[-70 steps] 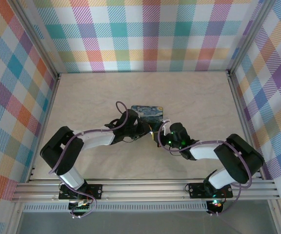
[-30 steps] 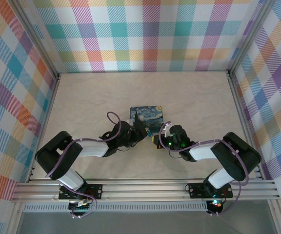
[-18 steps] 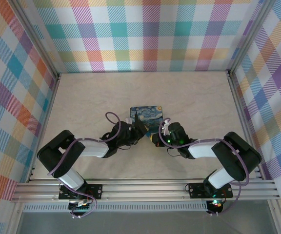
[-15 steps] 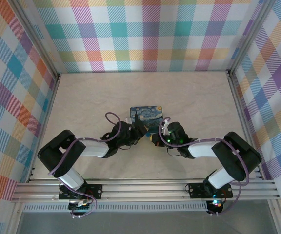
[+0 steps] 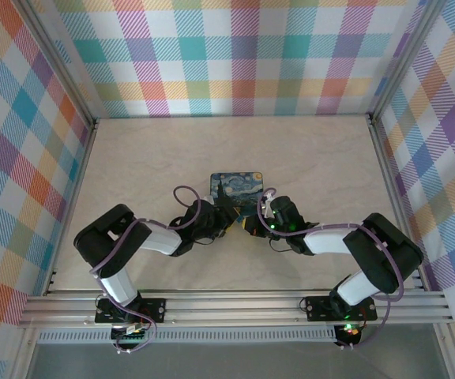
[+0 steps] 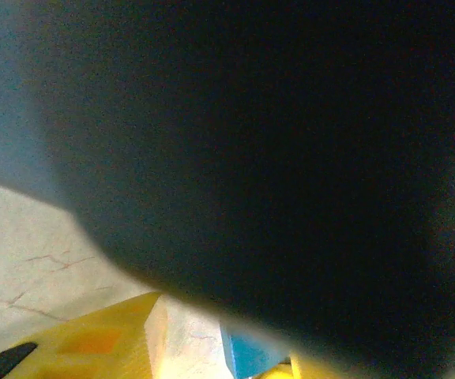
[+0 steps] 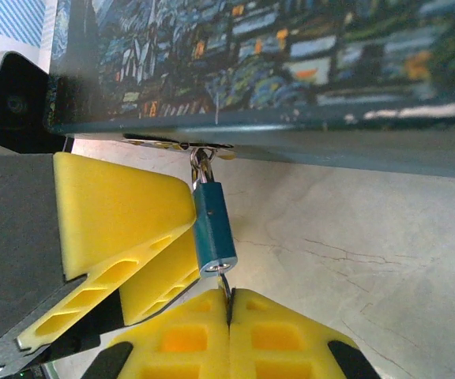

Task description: Unlock the padlock with the key

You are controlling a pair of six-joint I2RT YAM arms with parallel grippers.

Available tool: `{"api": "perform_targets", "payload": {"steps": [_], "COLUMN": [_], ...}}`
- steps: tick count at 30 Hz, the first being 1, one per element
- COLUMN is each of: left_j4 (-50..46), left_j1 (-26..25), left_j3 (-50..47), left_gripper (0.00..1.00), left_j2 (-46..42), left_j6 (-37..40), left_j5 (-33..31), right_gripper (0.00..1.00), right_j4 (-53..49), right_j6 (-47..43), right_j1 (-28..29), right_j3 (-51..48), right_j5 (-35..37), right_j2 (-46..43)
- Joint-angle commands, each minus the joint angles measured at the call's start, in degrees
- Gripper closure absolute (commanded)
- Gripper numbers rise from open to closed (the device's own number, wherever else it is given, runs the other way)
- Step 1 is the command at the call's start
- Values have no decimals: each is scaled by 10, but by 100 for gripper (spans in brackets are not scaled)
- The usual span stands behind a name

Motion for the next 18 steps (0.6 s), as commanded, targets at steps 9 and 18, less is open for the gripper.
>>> {"api": "perform_targets", "payload": {"steps": [9, 18], "left_j4": [73, 76], "left_j1": [-17, -19], "left_j3": [13, 17], "left_gripper": [68, 81], "left_j2": [43, 48], "left_j6": [-25, -24], "left_j5": [-7, -6], "right_gripper": [99, 97], "right_j4": [15, 50], "right_j6": [34, 69], "right_j1": [2, -12], "right_j3": [16, 3], "right_j5": [-30, -49], "right_j2": [5, 5]}}
